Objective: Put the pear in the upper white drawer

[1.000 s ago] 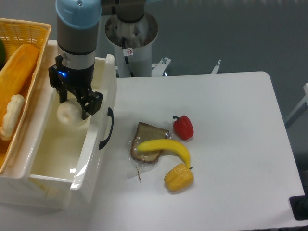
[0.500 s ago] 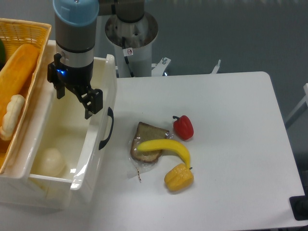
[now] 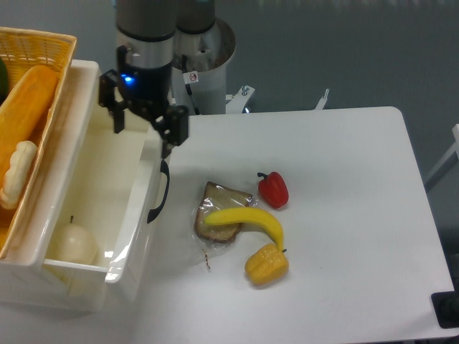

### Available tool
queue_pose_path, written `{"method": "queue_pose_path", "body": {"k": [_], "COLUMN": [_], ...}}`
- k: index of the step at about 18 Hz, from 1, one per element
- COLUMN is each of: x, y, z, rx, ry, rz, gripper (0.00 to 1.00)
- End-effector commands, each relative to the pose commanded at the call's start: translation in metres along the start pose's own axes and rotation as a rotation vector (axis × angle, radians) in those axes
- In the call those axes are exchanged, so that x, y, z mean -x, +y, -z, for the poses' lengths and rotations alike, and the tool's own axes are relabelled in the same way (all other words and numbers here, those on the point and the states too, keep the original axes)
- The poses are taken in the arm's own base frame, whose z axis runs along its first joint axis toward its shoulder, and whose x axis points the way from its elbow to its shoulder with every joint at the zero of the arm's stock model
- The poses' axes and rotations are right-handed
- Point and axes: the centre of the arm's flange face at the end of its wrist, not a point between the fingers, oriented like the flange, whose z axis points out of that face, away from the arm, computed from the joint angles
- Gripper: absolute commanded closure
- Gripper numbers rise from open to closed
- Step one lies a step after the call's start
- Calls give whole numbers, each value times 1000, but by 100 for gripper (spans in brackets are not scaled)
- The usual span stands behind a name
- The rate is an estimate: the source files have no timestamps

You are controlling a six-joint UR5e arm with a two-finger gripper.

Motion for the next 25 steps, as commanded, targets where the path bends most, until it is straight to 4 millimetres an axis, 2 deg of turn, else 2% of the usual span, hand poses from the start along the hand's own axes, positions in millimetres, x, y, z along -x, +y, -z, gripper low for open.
{"method": "queue_pose_path", "body": {"k": [4, 6, 7, 8, 11, 14, 15, 17, 21, 25], "x": [62, 102, 116, 130, 177, 210, 219, 243, 280, 298], "y": [35, 53, 61, 70, 92, 115, 118, 136, 155, 167], "z": [-4, -7, -12, -19, -65, -92, -97, -99, -133, -144], "rx": [35, 51, 60, 71, 125, 175, 202, 237, 261, 261], "ry": [-89, -111, -108, -102, -52, -28, -33, -34, 16, 47], "rz": [59, 131, 154, 178, 233, 238, 192, 135, 83, -58], "gripper": [0, 0, 0, 0, 0, 0, 0, 0, 0, 0]}}
